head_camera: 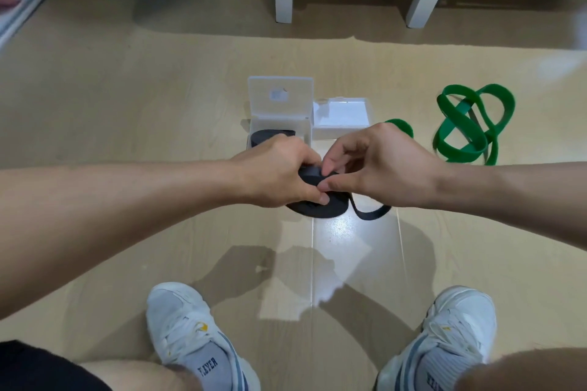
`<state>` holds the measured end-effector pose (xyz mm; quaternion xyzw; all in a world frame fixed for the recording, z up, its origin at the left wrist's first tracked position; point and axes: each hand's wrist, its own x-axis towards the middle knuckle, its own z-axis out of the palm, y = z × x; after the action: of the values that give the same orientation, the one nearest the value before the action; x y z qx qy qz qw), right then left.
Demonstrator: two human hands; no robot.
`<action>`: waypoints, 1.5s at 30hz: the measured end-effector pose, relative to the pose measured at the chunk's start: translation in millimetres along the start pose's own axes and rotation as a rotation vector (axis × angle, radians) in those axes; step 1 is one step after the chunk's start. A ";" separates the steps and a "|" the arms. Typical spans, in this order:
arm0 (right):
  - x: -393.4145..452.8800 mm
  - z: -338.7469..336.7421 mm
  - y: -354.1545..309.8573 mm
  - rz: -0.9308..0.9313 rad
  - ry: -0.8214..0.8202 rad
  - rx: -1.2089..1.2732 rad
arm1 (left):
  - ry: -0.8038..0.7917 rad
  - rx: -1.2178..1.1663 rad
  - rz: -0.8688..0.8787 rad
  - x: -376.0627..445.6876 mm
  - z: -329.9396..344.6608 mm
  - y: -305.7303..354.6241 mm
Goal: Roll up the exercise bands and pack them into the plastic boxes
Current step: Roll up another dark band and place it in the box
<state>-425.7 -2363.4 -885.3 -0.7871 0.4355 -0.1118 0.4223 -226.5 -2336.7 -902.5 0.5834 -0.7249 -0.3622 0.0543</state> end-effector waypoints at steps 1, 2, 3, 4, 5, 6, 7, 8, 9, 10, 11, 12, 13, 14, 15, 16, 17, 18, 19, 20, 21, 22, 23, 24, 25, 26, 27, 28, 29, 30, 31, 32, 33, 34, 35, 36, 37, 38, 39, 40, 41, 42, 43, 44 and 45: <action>0.0 0.2 -0.3 0.003 0.008 0.026 | -0.004 -0.071 -0.016 0.6 0.1 0.0; -0.2 -0.6 -0.3 0.009 0.025 0.069 | -0.013 -0.171 -0.045 0.2 -1.0 -0.1; -0.2 -2.4 0.6 0.012 0.045 0.110 | -0.025 -0.278 -0.079 -0.9 -2.8 -0.8; 0.2 -4.7 1.5 0.014 0.062 0.136 | -0.038 -0.380 -0.113 -2.3 -4.7 -1.4; 0.8 -7.1 2.9 0.019 0.074 0.150 | -0.041 -0.468 -0.138 -3.7 -6.1 -2.7; 1.2 -9.0 4.4 0.028 0.079 0.168 | -0.035 -0.537 -0.152 -5.0 -7.0 -4.1; 1.7 -10.0 5.6 0.041 0.085 0.210 | -0.029 -0.592 -0.162 -6.2 -7.6 -5.1; 2.2 -10.7 6.3 0.059 0.096 0.275 | -0.027 -0.638 -0.170 -7.7 -8.0 -5.8; 3.0 -10.9 7.3 0.080 0.114 0.340 | -0.024 -0.680 -0.181 -8.9 -8.2 -6.3; 4.1 -11.1 8.4 0.103 0.139 0.399 | -0.021 -0.724 -0.192 -9.9 -8.4 -5.7; 5.2 -11.5 9.3 0.124 0.168 0.452 | -0.015 -0.770 -0.204 -10.7 -8.7 -4.9; 6.3 -12.1 9.7 0.146 0.193 0.507 | -0.008 -0.817 -0.218 -11.2 -8.9 -3.6; 7.4 -12.7 10.0 0.168 0.213 0.558 | 0.002 -0.861 -0.235 -11.5 -9.3 -2.4; 8.3 -13.0 10.5 0.193 0.228 0.601 | 0.015 -0.900 -0.252 -11.7 -9.5 -0.9; 8.9 -12.9 11.5 0.217 0.242 0.638 | 0.026 -0.931 -0.270 -11.8 -9.9 0.2; 9.3 -12.4 12.7 0.242 0.251 0.676 | 0.034 -0.955 -0.286 -11.7 -9.9 0.4; 9.4 -11.5 13.6 0.262 0.256 0.712 | 0.038 -0.976 -0.304 -11.9 -9.8 0.5; 9.5 -10.2 15.0 0.283 0.258 0.742 | 0.047 -0.998 -0.319 -11.9 -9.1 0.3; 9.5 -8.6 16.5 0.303 0.255 0.768 | 0.059 -1.022 -0.336 -11.8 -7.4 0.4; 9.4 -7.0 17.8 0.325 0.246 0.794 | 0.071 -1.045 -0.355 -11.9 -4.9 0.9; 9.2 -5.4 18.8 0.344 0.227 0.824 | 0.085 -1.065 -0.376 -12.0 -2.4 1.8; 9.1 -3.6 19.7 0.360 0.204 0.848 | 0.098 -1.085 -0.394 -11.6 0.2 2.2; 8.8 -2.3 20.4 0.370 0.181 0.852 | 0.093 -1.097 -0.407 -11.5 2.0 2.2; 8.5 -1.6 21.2 0.370 0.156 0.828 | 0.058 -1.096 -0.413 -12.4 3.1 1.5; 8.7 -1.8 22.5 0.363 0.131 0.786 | -0.010 -1.055 -0.411 -14.0 2.9 -0.1; 8.6 -2.9 23.1 0.351 0.104 0.733 | -0.094 -0.937 -0.387 -15.6 1.9 -2.8; 7.7 -4.7 22.1 0.337 0.078 0.667 | -0.169 -0.771 -0.355 -17.0 0.3 -5.7; 6.8 -6.5 21.0 0.314 0.049 0.564 | -0.211 -0.614 -0.326 -18.0 -0.7 -6.6; 5.1 -8.0 18.8 0.274 0.014 0.417 | -0.209 -0.508 -0.304 -18.3 -0.9 -6.5; 3.3 -8.3 16.3 0.225 -0.034 0.257 | -0.190 -0.466 -0.282 -17.1 0.0 -6.6; 1.3 -6.7 12.6 0.178 -0.089 0.129 | -0.190 -0.457 -0.252 -16.1 0.9 -4.1; -0.5 -3.7 9.0 0.139 -0.134 0.046 | -0.213 -0.452 -0.216 -15.1 2.5 -1.2; -1.8 -0.9 5.7 0.112 -0.160 0.008 | -0.238 -0.445 -0.187 -14.6 4.4 2.7; -2.4 1.1 3.7 0.097 -0.167 -0.003 | -0.245 -0.439 -0.161 -14.1 7.2 5.1; -2.6 1.6 2.0 0.086 -0.167 -0.004 | -0.225 -0.439 -0.140 -14.2 9.8 6.7; -2.5 0.7 1.1 0.076 -0.167 -0.004 | -0.199 -0.448 -0.124 -14.1 11.4 6.5; -2.2 -1.5 0.8 0.066 -0.170 -0.005 | -0.175 -0.475 -0.124 -14.6 11.0 7.0; -2.0 -4.2 1.0 0.053 -0.174 -0.010 | -0.169 -0.495 -0.137 -14.7 10.0 6.1; -1.9 -7.2 1.0 0.037 -0.175 -0.018 | -0.161 -0.507 -0.151 -14.9 7.8 5.8; -1.8 -9.7 1.1 0.027 -0.169 -0.018 | -0.155 -0.502 -0.164 -14.3 5.5 3.3; -2.0 -11.8 1.0 0.022 -0.155 -0.007 | -0.152 -0.502 -0.177 -14.4 2.4 2.5; -1.8 -13.6 1.0 0.023 -0.139 0.013 | -0.154 -0.507 -0.180 -13.8 0.5 -0.1; -1.4 -15.3 1.1 0.030 -0.126 0.037 | -0.152 -0.519 -0.178 -14.1 -0.9 -1.9; -0.9 -16.6 1.1 0.040 -0.116 0.063 | -0.149 -0.525 -0.173 -14.3 -1.1 -3.7; -0.7 -17.8 1.3 0.048 -0.116 0.082 | -0.137 -0.524 -0.178 -14.9 -0.6 -5.3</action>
<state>-436.5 -2373.4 -875.2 -0.7637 0.4240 -0.0738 0.4813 -217.2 -2324.1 -900.0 0.5849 -0.5546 -0.5791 0.1222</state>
